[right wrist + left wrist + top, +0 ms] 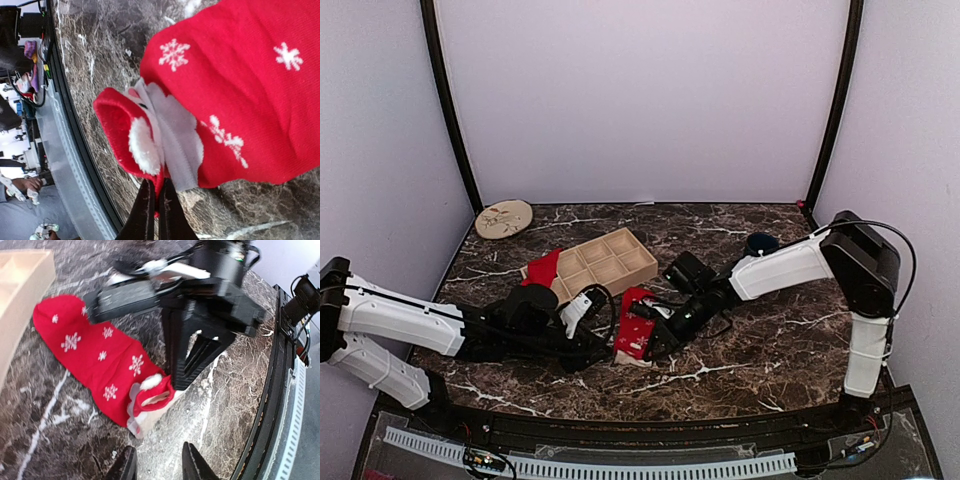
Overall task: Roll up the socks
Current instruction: Roll the sock at the center of the board.
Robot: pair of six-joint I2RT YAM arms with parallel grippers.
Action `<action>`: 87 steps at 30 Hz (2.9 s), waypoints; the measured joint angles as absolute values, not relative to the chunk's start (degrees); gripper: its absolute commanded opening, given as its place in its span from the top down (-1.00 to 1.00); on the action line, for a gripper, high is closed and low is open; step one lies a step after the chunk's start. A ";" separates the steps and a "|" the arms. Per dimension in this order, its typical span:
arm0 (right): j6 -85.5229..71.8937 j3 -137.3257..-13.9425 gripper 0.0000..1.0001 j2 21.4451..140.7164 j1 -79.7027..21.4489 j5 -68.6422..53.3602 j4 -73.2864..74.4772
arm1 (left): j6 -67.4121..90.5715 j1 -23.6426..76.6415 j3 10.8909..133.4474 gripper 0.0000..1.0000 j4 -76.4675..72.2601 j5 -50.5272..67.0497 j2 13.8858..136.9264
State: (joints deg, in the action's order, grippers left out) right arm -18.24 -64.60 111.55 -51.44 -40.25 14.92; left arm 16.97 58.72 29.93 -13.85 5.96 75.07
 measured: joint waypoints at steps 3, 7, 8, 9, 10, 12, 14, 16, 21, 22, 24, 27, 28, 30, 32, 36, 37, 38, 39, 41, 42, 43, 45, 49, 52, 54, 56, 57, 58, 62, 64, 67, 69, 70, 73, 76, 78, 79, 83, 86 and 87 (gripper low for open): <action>-18.28 -66.89 1.00 113.08 -50.83 -42.11 17.28 | 12.95 60.42 29.71 0.33 -15.55 3.73 74.46; -18.06 -70.13 1.00 114.43 -50.54 -43.83 19.68 | 6.70 63.29 29.71 0.27 -17.32 1.56 74.63; -17.98 -70.70 1.00 114.52 -50.57 -44.07 20.29 | 5.28 64.05 29.71 0.27 -17.78 1.28 74.83; -17.89 -71.18 1.00 114.59 -50.57 -44.29 20.82 | 3.64 64.97 29.71 0.26 -18.31 0.93 75.20; -17.76 -71.72 1.00 114.76 -50.54 -44.53 21.43 | 1.91 65.67 29.74 0.25 -18.70 0.71 75.70; -17.43 -72.97 1.00 115.33 -50.52 -45.12 22.59 | -0.89 66.76 29.74 0.24 -18.94 0.30 76.73; -16.99 -73.87 1.00 115.96 -50.50 -45.50 23.57 | -4.10 67.61 29.74 0.23 -19.07 -0.05 77.80; -16.62 -74.48 1.00 116.57 -50.48 -45.69 24.56 | -6.59 68.05 29.74 0.23 -19.27 -0.32 78.35; -16.08 -74.67 1.00 117.34 -50.46 -46.33 26.63 | -12.16 68.16 29.87 0.22 -19.92 -1.52 80.75; -16.03 -74.67 1.00 117.36 -50.46 -46.41 26.85 | -13.04 68.16 29.91 0.22 -19.92 -1.63 81.36; -15.81 -74.67 1.00 117.43 -50.41 -46.59 27.09 | -14.70 68.16 30.15 0.22 -19.84 -2.02 82.78; -15.59 -74.67 1.00 117.54 -50.19 -46.85 27.16 | -16.64 68.16 31.07 0.22 -19.81 -3.07 84.79; -15.51 -74.67 1.00 117.56 -50.11 -46.94 27.22 | -17.17 68.16 31.11 0.22 -19.97 -3.64 85.12; -15.40 -74.67 1.00 117.64 -49.89 -47.13 27.40 | -18.24 68.16 31.11 0.21 -20.18 -4.73 85.49; -15.25 -74.74 1.00 117.86 -49.78 -47.42 27.57 | -19.38 68.16 31.11 0.20 -20.75 -5.69 85.69; -14.96 -75.35 1.00 118.65 -49.74 -48.27 28.53 | -21.43 68.16 31.35 0.19 -21.78 -7.40 87.09; -14.92 -75.35 1.00 118.67 -49.74 -48.27 28.56 | -21.85 68.16 31.38 0.18 -22.00 -7.77 87.46; -14.83 -75.48 1.00 118.80 -49.71 -48.45 28.77 | -22.41 68.16 31.46 0.18 -22.17 -8.03 87.81; -14.76 -75.57 1.00 118.87 -49.71 -48.60 28.93 | -22.83 68.16 31.59 0.18 -22.26 -8.16 88.20; -14.39 -76.14 1.00 119.24 -49.63 -49.04 29.56 | -23.66 68.16 31.92 0.17 -22.37 -8.25 89.06; -14.17 -76.42 1.00 119.39 -49.58 -49.21 29.76 | -23.90 68.16 31.97 0.17 -22.50 -8.34 89.43; -14.00 -76.71 1.00 119.55 -49.50 -49.36 30.04 | -24.16 68.16 31.99 0.16 -22.59 -8.54 89.78; -13.65 -77.45 1.00 119.94 -49.36 -49.58 30.55 | -24.80 68.16 31.99 0.15 -22.68 -8.95 90.32; -12.78 -78.59 1.00 120.44 -49.17 -49.95 31.68 | -25.91 68.16 32.29 0.14 -22.70 -10.04 91.44; -12.27 -79.29 1.00 120.90 -49.06 -50.17 32.62 | -26.85 68.16 32.99 0.16 -22.83 -10.85 92.38; -12.03 -79.53 1.00 121.23 -48.99 -50.28 33.12 | -27.27 68.16 33.43 0.21 -22.87 -11.22 92.95; -11.68 -79.92 1.00 121.67 -48.97 -50.37 33.58 | -27.79 68.14 34.35 0.32 -22.72 -11.60 93.91; -11.51 -80.01 1.00 121.84 -48.95 -50.39 33.69 | -27.86 68.05 34.72 0.43 -22.57 -11.62 94.24; -11.35 -80.03 1.00 121.93 -48.95 -50.39 33.89 | -27.88 67.88 35.33 0.54 -22.17 -11.66 94.74; -10.98 -80.03 1.00 121.97 -48.93 -50.41 34.46 | -27.68 67.20 37.21 0.66 -20.58 -11.70 95.90; -10.94 -80.03 1.00 121.97 -48.84 -50.46 34.61 | -27.42 66.96 38.04 0.74 -19.70 -11.66 96.36; -10.87 -80.03 1.00 121.97 -48.53 -50.59 34.72 | -26.74 66.67 38.83 0.88 -18.65 -11.49 96.92; -10.76 -80.03 1.00 121.97 -48.31 -50.68 34.76 | -26.06 66.63 39.33 0.98 -17.52 -11.22 97.08; -10.74 -80.03 1.00 121.97 -48.21 -50.72 34.76 | -25.78 66.63 39.70 1.00 -16.88 -11.03 97.19; -10.68 -80.03 0.93 121.97 -47.92 -50.74 34.83 | -24.36 66.48 41.19 1.00 -14.31 -10.04 97.34; -10.28 -80.03 0.76 121.97 -47.72 -50.48 34.94 | -22.31 66.22 42.74 1.00 -11.31 -8.54 97.36; -10.00 -80.03 0.64 121.97 -47.66 -50.13 34.98 | -20.58 65.69 43.99 1.00 -8.86 -7.20 97.36; -9.91 -80.03 0.58 121.97 -47.62 -49.93 34.98 | -19.68 65.39 44.58 1.00 -7.66 -6.39 97.36; -10.13 -80.01 0.33 121.97 -47.57 -49.32 34.22 | -16.23 63.86 47.31 1.00 -2.31 -2.26 97.36; -11.11 -79.72 0.28 121.91 -47.57 -49.12 32.71 | -14.35 62.83 48.97 1.00 1.06 1.10 97.36; -11.44 -79.42 0.27 121.82 -47.57 -49.04 31.99 | -13.82 62.48 49.39 1.00 2.15 2.28 97.36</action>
State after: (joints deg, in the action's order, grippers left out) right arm -11.44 -79.42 121.82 -47.57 -49.04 31.99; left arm -13.82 62.48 49.39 2.15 2.28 97.36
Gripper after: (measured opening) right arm 0.349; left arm 0.029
